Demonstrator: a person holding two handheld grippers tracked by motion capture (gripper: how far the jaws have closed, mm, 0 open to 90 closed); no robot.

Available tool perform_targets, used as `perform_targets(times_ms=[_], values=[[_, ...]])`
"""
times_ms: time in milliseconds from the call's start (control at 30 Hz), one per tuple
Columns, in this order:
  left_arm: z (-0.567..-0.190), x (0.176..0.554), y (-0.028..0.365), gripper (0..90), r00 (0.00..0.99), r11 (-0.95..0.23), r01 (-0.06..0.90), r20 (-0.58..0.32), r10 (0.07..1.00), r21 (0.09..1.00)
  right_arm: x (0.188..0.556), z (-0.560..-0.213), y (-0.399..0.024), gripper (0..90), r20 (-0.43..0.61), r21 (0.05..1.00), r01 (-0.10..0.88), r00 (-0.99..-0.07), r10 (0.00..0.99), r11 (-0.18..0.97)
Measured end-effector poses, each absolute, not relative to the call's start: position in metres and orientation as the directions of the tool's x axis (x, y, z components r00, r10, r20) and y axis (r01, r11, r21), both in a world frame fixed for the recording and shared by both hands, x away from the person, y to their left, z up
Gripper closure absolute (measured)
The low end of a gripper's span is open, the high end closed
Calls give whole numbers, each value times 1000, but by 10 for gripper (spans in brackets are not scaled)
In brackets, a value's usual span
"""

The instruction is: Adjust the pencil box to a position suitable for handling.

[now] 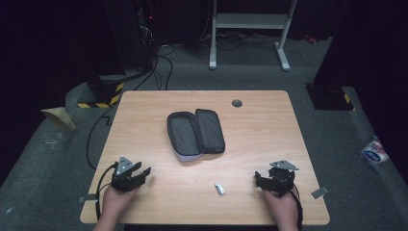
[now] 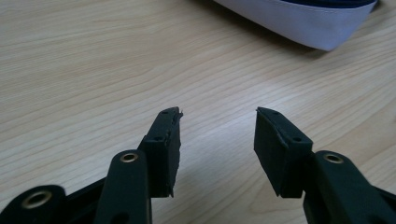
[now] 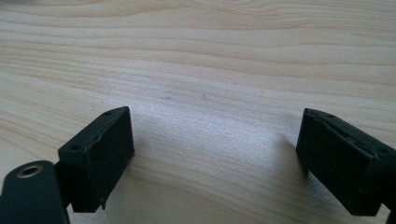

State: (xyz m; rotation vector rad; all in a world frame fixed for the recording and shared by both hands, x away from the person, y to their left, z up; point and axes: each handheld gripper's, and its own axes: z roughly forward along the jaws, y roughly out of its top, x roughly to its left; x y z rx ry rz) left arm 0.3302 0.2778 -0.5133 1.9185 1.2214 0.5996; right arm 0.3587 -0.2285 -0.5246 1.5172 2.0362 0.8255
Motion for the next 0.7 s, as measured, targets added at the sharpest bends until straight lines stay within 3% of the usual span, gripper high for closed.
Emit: perform_targets(times_ms=[400, 700], values=[[-505, 336, 253, 452, 460, -310, 538, 36, 887, 784, 358, -524, -228, 117, -13, 704, 678, -285, 959, 211], [-495, 336, 246, 485, 518, -297, 515, -16, 855, 804, 359, -524, -228, 117, -14, 705, 675, -291, 957, 216]])
